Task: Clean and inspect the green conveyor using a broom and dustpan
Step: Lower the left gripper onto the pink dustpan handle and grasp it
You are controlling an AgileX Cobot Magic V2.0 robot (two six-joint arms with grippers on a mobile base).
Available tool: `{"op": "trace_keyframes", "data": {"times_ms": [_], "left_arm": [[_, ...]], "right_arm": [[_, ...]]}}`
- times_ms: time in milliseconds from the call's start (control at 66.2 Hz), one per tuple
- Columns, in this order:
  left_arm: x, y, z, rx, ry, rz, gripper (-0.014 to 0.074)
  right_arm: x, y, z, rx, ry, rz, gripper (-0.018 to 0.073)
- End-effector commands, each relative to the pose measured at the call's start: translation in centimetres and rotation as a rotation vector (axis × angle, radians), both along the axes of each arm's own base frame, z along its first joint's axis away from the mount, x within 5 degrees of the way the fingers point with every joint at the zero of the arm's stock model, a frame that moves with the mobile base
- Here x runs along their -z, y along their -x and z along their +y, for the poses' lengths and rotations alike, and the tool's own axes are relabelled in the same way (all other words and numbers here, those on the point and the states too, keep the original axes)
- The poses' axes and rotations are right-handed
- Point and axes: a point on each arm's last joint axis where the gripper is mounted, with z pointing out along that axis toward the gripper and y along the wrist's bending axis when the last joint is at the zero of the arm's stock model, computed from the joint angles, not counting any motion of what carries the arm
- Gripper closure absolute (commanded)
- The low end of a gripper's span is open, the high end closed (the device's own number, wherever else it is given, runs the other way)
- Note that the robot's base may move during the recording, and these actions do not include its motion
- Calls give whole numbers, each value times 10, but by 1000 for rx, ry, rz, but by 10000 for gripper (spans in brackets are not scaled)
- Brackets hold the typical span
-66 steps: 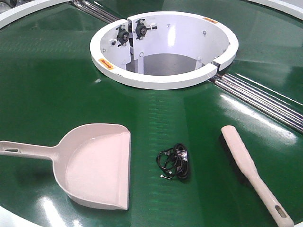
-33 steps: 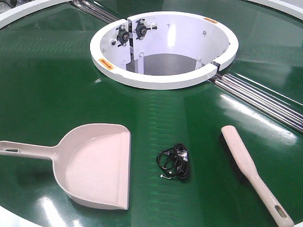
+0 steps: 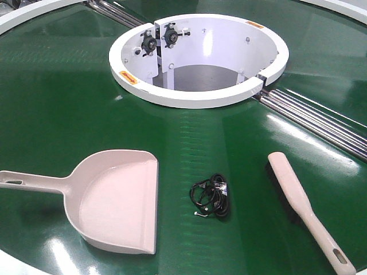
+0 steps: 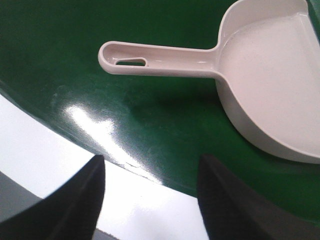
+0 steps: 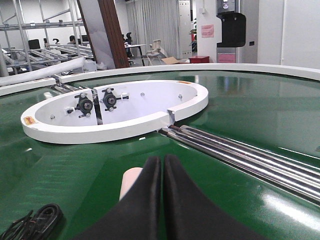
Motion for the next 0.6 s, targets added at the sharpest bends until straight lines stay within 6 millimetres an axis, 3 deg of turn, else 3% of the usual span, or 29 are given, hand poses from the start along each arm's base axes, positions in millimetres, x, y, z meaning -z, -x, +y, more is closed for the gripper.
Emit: {"op": "trace_keyframes", "data": {"times_ms": [0, 257, 468, 589], "left_arm": [[-14, -7, -1, 28, -11, -50, 177], [-47, -29, -3, 91, -77, 24, 71], [-69, -64, -7, 277, -240, -8, 69], [-71, -84, -9, 409, -349, 11, 72]], "right_arm": [[0, 1, 0, -2, 3, -70, 569], [0, 1, 0, -2, 3, -70, 569], [0, 1, 0, -2, 3, -70, 569], [0, 1, 0, -2, 3, -70, 569]]}}
